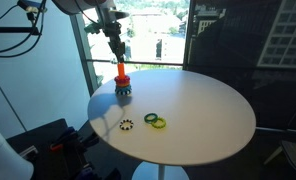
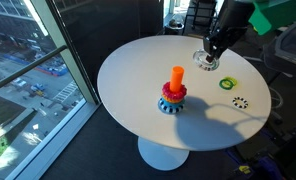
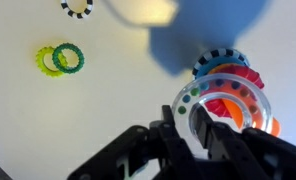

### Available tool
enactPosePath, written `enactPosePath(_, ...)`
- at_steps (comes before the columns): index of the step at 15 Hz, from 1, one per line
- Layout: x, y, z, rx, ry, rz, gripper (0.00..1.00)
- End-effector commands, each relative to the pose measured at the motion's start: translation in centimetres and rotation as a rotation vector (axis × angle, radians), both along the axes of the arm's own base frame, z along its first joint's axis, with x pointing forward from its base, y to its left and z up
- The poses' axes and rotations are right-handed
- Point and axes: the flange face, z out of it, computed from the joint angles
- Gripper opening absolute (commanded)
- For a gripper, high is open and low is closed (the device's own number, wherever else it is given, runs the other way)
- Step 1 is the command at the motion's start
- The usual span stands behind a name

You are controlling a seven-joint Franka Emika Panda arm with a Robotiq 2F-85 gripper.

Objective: Put the clear ring onto the ring toss

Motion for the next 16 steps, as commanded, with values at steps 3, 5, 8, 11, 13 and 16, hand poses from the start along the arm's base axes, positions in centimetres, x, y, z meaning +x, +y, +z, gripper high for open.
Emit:
enactPosePath(3,1.4,0.3,0.6,0.04,0.03,-0.015,0.1)
enactPosePath(5,1.9,0.4,0.5,0.058,0.044,-0.024,0.1)
enactPosePath(8,2.8,0.7,0.2,0.078,0.072,-0.036,0.13)
enactPosePath(11,3.7,1.1,0.3,0.085,0.092,-0.039,0.1)
enactPosePath(13,4.2,1.4,0.6,0.089,0.097,-0.039,0.09)
enactPosePath(16,4.9,1.9,0.8,0.08,0.113,-0.038,0.09)
